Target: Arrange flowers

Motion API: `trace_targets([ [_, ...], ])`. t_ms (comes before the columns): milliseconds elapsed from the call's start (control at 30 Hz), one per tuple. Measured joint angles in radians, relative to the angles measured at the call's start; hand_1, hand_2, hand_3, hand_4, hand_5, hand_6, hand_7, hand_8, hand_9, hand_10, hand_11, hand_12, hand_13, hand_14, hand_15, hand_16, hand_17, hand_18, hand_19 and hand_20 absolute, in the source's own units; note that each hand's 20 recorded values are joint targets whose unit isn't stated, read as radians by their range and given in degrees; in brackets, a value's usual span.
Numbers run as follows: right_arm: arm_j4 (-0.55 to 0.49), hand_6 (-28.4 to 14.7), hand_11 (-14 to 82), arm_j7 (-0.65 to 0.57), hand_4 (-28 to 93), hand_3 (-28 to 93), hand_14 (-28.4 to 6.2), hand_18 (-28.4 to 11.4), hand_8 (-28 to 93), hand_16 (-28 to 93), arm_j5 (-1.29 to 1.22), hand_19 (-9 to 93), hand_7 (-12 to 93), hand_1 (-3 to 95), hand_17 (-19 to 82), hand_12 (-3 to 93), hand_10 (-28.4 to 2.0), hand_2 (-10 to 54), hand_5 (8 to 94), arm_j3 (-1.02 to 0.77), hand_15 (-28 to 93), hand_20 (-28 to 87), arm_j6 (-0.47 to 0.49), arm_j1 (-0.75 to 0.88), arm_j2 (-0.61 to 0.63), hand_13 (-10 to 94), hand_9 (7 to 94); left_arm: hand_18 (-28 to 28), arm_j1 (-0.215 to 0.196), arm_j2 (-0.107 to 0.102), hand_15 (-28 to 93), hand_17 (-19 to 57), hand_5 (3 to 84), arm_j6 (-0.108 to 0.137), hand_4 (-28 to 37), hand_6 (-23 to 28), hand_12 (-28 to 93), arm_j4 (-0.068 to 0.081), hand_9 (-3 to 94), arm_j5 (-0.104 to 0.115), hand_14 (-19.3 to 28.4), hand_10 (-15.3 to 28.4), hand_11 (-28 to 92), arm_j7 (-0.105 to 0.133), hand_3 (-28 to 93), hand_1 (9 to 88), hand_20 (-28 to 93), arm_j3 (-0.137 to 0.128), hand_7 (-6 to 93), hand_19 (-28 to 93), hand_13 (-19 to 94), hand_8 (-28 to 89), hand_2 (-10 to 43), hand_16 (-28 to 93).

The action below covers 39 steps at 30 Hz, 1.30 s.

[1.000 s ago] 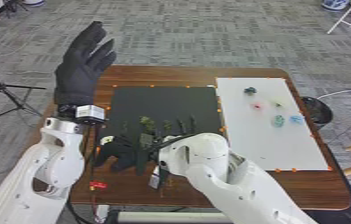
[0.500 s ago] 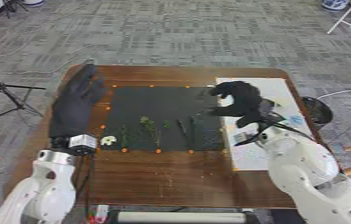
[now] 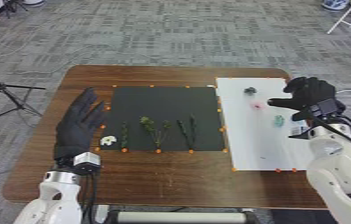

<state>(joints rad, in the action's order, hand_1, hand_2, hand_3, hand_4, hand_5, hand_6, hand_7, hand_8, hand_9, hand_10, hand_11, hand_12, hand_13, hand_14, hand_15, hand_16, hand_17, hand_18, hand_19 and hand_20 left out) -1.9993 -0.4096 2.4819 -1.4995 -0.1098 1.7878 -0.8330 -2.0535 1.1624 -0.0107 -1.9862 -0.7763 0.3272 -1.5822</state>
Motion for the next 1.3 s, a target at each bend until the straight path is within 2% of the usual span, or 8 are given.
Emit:
trace_targets([
  [133,0.011,-3.0,32.6,-0.016,-12,5,-8.2,-21.4,-11,29,-0.005,93,22,53.6,43,24.3,-12.5,-9.5,61.8,0.008,85,59,0.074,0.001,-0.013,71,65.1,20.2,-0.008,0.006,7,-18.1,22.6,0.000,-28.3,2.1,19,-0.005,17.3,0.000,13.7,9.6,12,0.000,67,22.9,7,-0.008,22.0,37,15,-11,-6.4,9],
  [500,0.063,-3.2,32.4,-0.054,-20,19,-8.6,-21.6,-11,28,0.027,93,22,51.6,42,24.3,-12.4,-9.5,61.1,-0.008,86,58,0.117,0.030,-0.008,70,64.0,20.2,-0.048,0.015,7,-18.1,22.6,0.007,-28.3,2.1,19,-0.024,17.3,-0.002,13.6,9.6,13,0.001,67,22.9,7,-0.029,22.3,37,15,-11,-6.3,9],
  [867,0.144,-3.4,31.0,-0.064,-21,22,-8.3,-21.4,-11,28,0.039,93,20,50.6,43,23.1,-12.5,-9.5,60.8,0.065,86,61,0.168,-0.027,-0.007,71,63.9,20.2,-0.070,0.015,7,-18.2,22.5,0.009,-28.3,2.1,19,-0.024,17.2,0.000,13.5,9.6,12,0.004,67,22.9,7,-0.039,22.1,37,15,-11,-6.2,9],
  [933,0.146,-3.6,30.8,-0.073,-24,28,-8.3,-21.3,-11,28,0.039,93,20,49.4,43,22.9,-12.5,-9.5,60.9,0.087,86,61,0.187,-0.045,-0.007,71,64.1,20.2,-0.072,0.015,8,-18.2,22.5,0.010,-28.3,2.1,19,-0.025,17.2,0.000,13.6,9.7,12,0.004,67,22.9,7,-0.039,22.1,37,15,-11,-6.2,9],
  [1000,0.148,-3.5,30.8,-0.077,-28,46,-8.2,-21.3,-11,28,0.040,93,20,43.6,43,22.9,-12.5,-9.5,61.2,0.100,86,61,0.195,-0.056,-0.009,71,64.7,20.2,-0.074,0.015,8,-18.2,22.5,0.011,-28.3,2.1,19,-0.026,17.2,0.000,13.6,9.6,12,0.005,67,22.9,7,-0.041,22.2,37,15,-11,-6.2,9],
  [1033,0.149,-3.0,31.1,-0.078,-28,60,-8.1,-21.3,-11,28,0.043,93,21,37.5,43,23.1,-12.3,-9.5,62.0,0.104,86,61,0.195,-0.060,-0.009,71,65.4,20.2,-0.075,0.015,8,-18.2,22.5,0.012,-28.3,2.1,19,-0.026,17.2,0.000,13.6,9.6,13,0.005,67,22.9,7,-0.041,22.2,37,15,-11,-6.3,9],
  [1133,0.161,-1.3,32.8,-0.083,-28,77,-7.9,-21.1,-12,28,0.055,93,25,34.0,43,23.5,-11.5,-9.5,64.7,0.116,86,61,0.195,-0.072,-0.010,71,67.6,20.2,-0.076,0.015,8,-18.2,22.5,0.012,-28.3,2.1,19,-0.026,17.2,0.000,13.5,9.7,12,0.006,67,22.9,7,-0.041,22.2,37,15,-11,-6.2,9],
  [1300,0.188,-0.7,33.2,-0.088,-28,78,-7.6,-20.8,-13,28,0.073,93,25,34.6,43,24.0,-11.1,-9.5,64.5,0.140,85,61,0.205,-0.095,-0.009,71,67.5,20.2,-0.076,0.014,8,-18.2,22.5,0.012,-28.3,2.1,19,-0.027,17.2,0.000,13.6,9.6,13,0.007,67,22.9,7,-0.041,22.3,37,15,-11,-6.2,9],
])
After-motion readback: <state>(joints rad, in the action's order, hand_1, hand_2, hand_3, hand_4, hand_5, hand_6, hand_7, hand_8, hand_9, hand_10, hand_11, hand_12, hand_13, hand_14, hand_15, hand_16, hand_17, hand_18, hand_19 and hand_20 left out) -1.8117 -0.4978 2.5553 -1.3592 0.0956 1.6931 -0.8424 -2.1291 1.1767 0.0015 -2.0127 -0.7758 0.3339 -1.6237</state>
